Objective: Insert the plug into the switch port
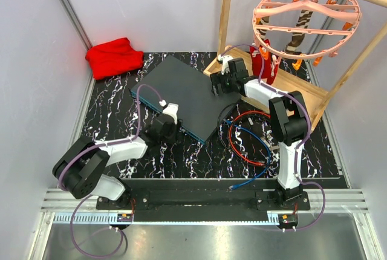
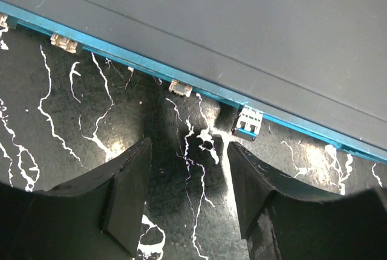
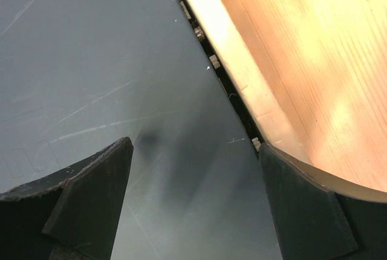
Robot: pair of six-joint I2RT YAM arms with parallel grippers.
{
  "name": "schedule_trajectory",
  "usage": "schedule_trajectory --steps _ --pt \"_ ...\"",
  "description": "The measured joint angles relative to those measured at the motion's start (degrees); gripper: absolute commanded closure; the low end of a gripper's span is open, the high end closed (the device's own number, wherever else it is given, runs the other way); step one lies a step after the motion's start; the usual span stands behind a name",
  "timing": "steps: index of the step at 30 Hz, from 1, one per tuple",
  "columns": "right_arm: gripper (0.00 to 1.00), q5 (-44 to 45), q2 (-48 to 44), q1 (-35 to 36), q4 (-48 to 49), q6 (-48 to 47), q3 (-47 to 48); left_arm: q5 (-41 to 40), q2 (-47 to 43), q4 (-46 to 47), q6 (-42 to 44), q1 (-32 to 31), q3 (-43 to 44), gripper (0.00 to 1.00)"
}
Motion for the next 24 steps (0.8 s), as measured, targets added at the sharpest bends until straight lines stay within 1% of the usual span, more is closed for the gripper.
schedule_trajectory --steps 11,24 --pt "0.06 -4.04 0.44 -0.92 -1.7 -1.53 1.01 -0.13 2.56 0.72 0.02 0.0 1.22 0.47" --pt "0.07 -8.85 0.63 -2.19 -2.27 -2.43 1.33 0.07 4.13 -0.13 -0.61 0.02 3.15 0.47"
